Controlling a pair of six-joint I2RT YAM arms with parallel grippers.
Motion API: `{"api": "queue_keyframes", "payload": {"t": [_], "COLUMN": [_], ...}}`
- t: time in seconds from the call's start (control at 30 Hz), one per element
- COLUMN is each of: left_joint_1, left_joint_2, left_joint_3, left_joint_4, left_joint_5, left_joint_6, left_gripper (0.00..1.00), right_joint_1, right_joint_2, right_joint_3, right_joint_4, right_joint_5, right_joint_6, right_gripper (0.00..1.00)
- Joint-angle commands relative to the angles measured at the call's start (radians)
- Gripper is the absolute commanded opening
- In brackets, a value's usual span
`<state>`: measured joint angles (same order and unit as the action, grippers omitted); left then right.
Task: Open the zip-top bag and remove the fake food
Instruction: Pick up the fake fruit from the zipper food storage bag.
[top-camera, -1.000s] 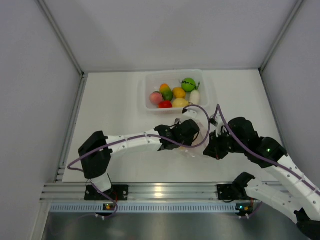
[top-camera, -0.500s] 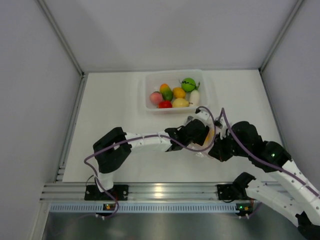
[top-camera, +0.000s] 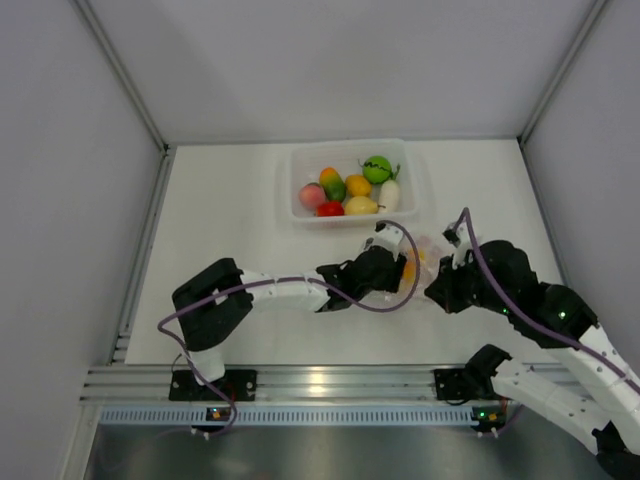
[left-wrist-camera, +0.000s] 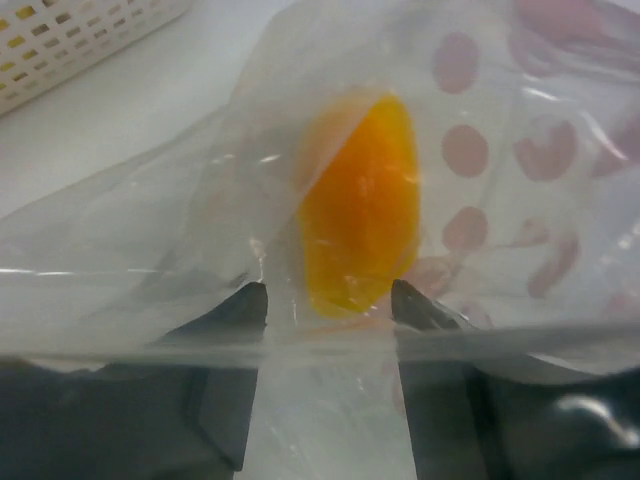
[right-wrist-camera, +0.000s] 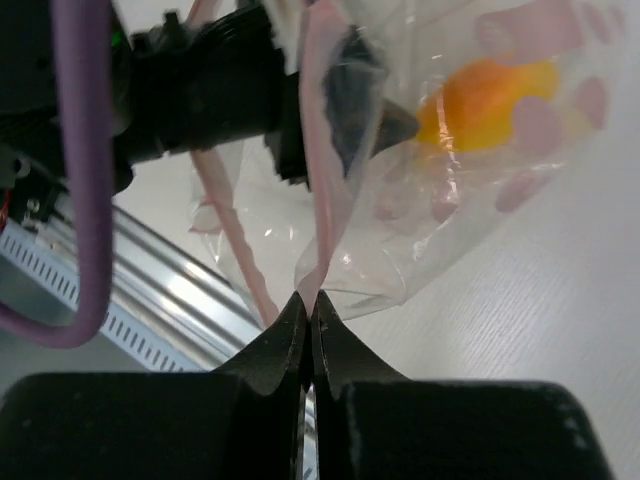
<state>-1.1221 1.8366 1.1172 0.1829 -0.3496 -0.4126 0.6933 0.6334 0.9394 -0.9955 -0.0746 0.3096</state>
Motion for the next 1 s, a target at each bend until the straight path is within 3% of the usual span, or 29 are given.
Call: {"api": "queue_keyframes", "payload": {"t": [0.0, 0.07, 0.23, 0.57, 0.67, 0.8, 0.97], "left_joint_1": [0.022, 0.018, 0.013, 0.008, 0.008, 0.008, 0.007], "left_joint_2": [-0.131, -0.2, -0.342, -0.596, -0.59, -0.518, -0.366], "left_joint_3": [-0.077, -0.12, -0.189, -0.171, -0.134, -0.087, -0.028], "left_joint_4": [0.075, 0.07, -0.095, -0.505, -0.621, -0.628, -0.616], "left_joint_5": [0.012, -0.006, -0.048, -0.02, -0.074, -0.126, -0.346], "left_joint_6": [-0.087, -0.126, -0.255, -0.296, -0.281, -0.221, -0.192], "left_gripper": [0.53, 0.47, 0.3, 0.0, 0.0, 0.0, 0.0], "right_joint_1": [0.017, 0.018, 0.018, 0.018, 0.02, 0.023, 0.048], "right_joint_2": [-0.009, 0.006, 0.095, 0.273, 0.334, 0.344, 0.333], "right_joint_3": [0.143, 0.174, 0.237, 0.289, 0.3, 0.277, 0.248], "right_joint_4": [-0.019, 0.02, 0.044, -0.058, -0.112, -0.103, -0.12], "right_joint_5": [0.243, 0.259, 0.082, 0.098, 0.049, -0.016, -0.025], "right_joint_6": [0.034, 0.042, 0.023, -0.045, -0.096, -0.13, -0.141], "right_gripper": [0.0, 0.0, 0.0, 0.0, 0.0, 0.0, 0.0]}}
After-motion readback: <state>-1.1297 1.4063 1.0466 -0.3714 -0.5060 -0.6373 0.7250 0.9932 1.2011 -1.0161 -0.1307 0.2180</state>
